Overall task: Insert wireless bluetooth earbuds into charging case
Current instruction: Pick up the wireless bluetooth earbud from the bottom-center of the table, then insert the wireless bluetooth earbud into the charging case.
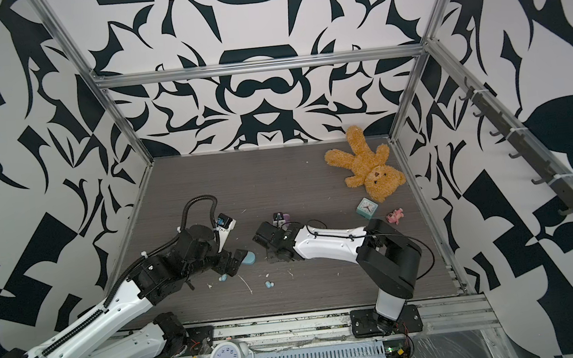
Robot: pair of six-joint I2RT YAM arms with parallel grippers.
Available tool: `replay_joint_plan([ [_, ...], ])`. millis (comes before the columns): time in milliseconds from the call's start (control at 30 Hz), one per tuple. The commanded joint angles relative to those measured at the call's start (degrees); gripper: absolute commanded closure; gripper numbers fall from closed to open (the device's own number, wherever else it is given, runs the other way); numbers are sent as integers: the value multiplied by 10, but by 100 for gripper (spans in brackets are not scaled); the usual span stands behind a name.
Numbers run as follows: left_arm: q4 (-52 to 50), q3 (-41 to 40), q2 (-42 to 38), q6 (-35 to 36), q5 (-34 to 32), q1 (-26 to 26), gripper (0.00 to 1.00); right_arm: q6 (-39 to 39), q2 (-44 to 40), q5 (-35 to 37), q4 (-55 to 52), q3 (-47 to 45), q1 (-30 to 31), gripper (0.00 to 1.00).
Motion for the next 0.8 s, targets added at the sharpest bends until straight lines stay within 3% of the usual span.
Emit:
replay_joint_plan([
  [0,3,-4,-3,4,-3,-1,1,-37,-1,22,-28,42,-28,85],
  [333,3,-7,-10,5,-8,-1,1,-109,64,27,-64,138,-88,85],
  [767,3,-7,-12,6,-8,-1,1,-145,137,39,-88,209,-102,86],
])
